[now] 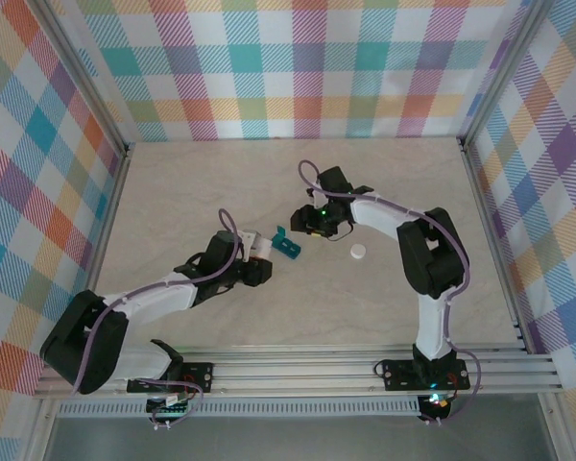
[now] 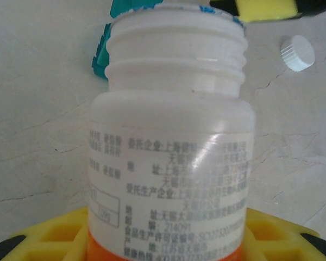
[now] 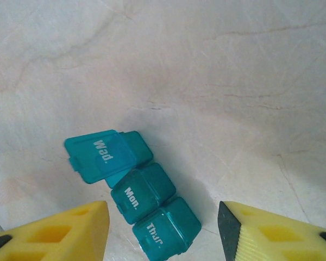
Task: Sort the pills into containers
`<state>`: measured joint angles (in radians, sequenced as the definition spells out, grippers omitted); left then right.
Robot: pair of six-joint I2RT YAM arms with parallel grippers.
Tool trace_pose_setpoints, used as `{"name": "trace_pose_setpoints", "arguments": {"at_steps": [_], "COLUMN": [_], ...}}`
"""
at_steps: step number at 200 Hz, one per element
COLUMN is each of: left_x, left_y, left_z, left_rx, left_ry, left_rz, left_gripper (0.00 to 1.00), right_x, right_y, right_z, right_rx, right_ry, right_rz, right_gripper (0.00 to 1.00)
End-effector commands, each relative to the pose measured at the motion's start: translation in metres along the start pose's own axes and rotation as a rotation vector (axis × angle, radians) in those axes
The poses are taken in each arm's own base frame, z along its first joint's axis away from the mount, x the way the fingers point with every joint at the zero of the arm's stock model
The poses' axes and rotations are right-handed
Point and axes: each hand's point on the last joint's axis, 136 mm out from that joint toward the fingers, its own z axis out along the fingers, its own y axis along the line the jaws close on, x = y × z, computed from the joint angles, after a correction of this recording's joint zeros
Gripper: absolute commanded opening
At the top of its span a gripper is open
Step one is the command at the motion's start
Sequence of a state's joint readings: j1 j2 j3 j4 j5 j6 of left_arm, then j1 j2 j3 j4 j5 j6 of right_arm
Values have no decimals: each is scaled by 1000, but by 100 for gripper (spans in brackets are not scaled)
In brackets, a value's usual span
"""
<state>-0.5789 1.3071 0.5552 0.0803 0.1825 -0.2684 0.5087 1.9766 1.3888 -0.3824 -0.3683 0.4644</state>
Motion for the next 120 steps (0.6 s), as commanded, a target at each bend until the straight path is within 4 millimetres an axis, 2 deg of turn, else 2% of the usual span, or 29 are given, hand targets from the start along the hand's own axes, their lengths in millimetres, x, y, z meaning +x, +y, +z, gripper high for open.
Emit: {"name": "trace_pose_setpoints", "arguments": {"at_steps": [1, 48, 120], "left_x": [-21, -19, -14], "left_y": [-8, -8, -8], "left_z": [0, 13, 19], "left_rx": [29, 29, 16], "left_ry": [-33, 7, 107], "left_rz": [18, 21, 27], "left_gripper": [0, 0, 0], "right_x": [5, 17, 20], "right_y": [-4, -7, -6], "right_z": [-10, -9, -13], "right_rx": [18, 10, 20], "right_ry": [-11, 4, 10], "right_rz": [-18, -32, -89], "right_gripper": [62, 66, 72]}}
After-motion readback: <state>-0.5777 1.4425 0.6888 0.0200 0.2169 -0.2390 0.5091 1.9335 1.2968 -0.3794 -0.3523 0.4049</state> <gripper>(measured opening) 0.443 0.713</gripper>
